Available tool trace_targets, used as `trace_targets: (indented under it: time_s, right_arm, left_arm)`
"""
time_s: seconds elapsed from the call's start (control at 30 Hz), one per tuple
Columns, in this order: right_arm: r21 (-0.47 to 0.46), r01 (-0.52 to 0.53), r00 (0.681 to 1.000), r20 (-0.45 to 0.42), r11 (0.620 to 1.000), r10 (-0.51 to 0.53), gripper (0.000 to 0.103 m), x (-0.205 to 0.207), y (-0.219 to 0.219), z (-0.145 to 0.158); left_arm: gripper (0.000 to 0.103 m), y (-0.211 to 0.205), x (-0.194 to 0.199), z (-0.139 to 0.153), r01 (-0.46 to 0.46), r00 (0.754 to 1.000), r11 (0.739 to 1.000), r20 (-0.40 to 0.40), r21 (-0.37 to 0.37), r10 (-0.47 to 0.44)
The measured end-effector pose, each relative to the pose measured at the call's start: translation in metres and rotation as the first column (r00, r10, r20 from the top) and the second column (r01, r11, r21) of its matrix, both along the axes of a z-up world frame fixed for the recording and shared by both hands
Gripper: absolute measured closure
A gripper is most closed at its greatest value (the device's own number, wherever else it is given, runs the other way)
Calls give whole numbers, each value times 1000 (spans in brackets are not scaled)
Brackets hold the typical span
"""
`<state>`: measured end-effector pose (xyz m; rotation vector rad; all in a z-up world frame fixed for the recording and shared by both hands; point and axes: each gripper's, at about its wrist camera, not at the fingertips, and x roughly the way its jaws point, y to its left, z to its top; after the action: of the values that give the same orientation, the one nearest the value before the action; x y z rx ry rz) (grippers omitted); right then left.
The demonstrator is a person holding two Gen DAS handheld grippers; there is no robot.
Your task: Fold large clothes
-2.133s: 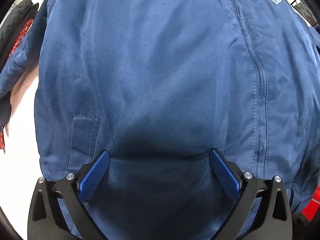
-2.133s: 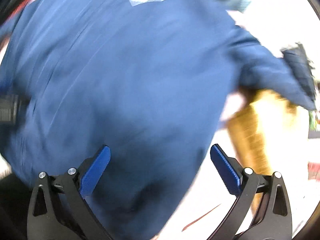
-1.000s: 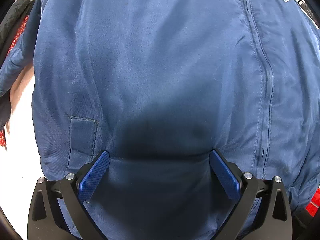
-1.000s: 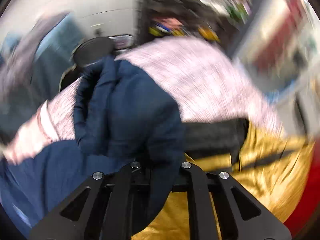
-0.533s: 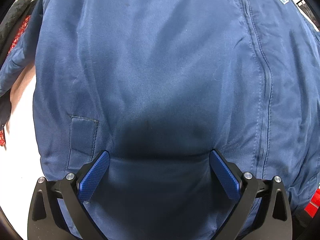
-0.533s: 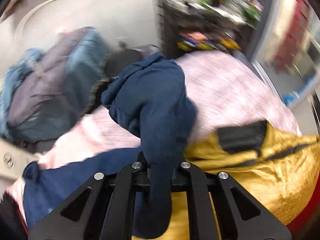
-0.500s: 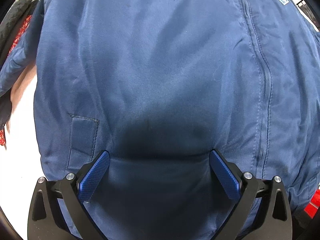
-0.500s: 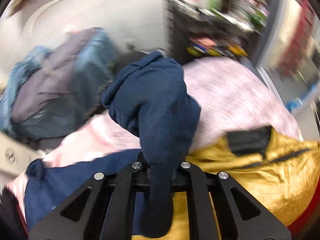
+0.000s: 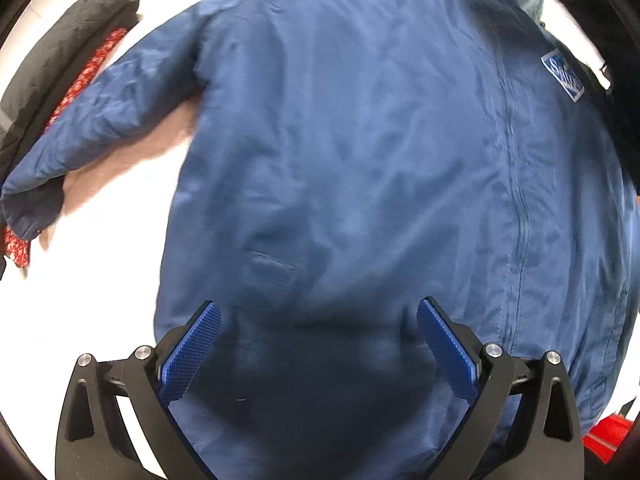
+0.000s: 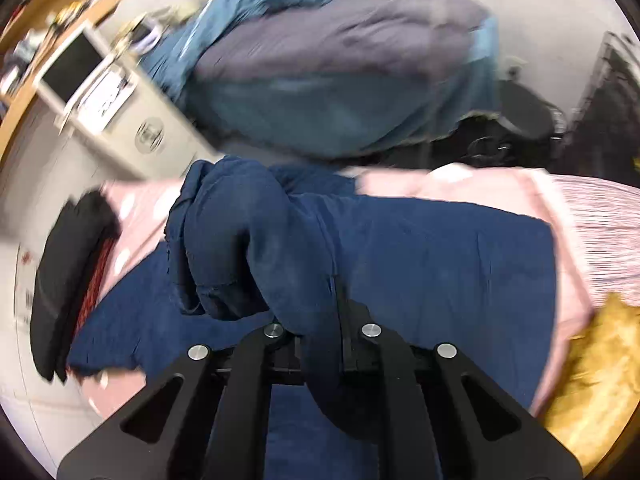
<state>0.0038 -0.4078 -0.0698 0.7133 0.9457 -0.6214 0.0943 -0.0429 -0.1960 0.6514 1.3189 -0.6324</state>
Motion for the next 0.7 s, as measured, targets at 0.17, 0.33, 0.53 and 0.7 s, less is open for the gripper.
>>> trace_targets:
  time_s: [0.17,0.33,0.53,0.7]
  right_arm:
    - [34,-117,990,-73,993,119,94,52,62,-46]
    - [-41,-258,940,-239,965,242,78,74,115,-94]
    - [-118,-418,851,-398,901,343,16,49,152,-123]
    - [-109,-450,839,-392,886,377,16,5,158,-117]
  left_arm:
    - [6,16,7,5,-11,1000,1000,22,1,11]
    - [6,23,24,-3,-30,1000,999,3,13,30]
    - [6,3,26,-5,19,1000,1000,16,17,-19]
    - [6,-29,28,12,88,995,996,50,-15,-87]
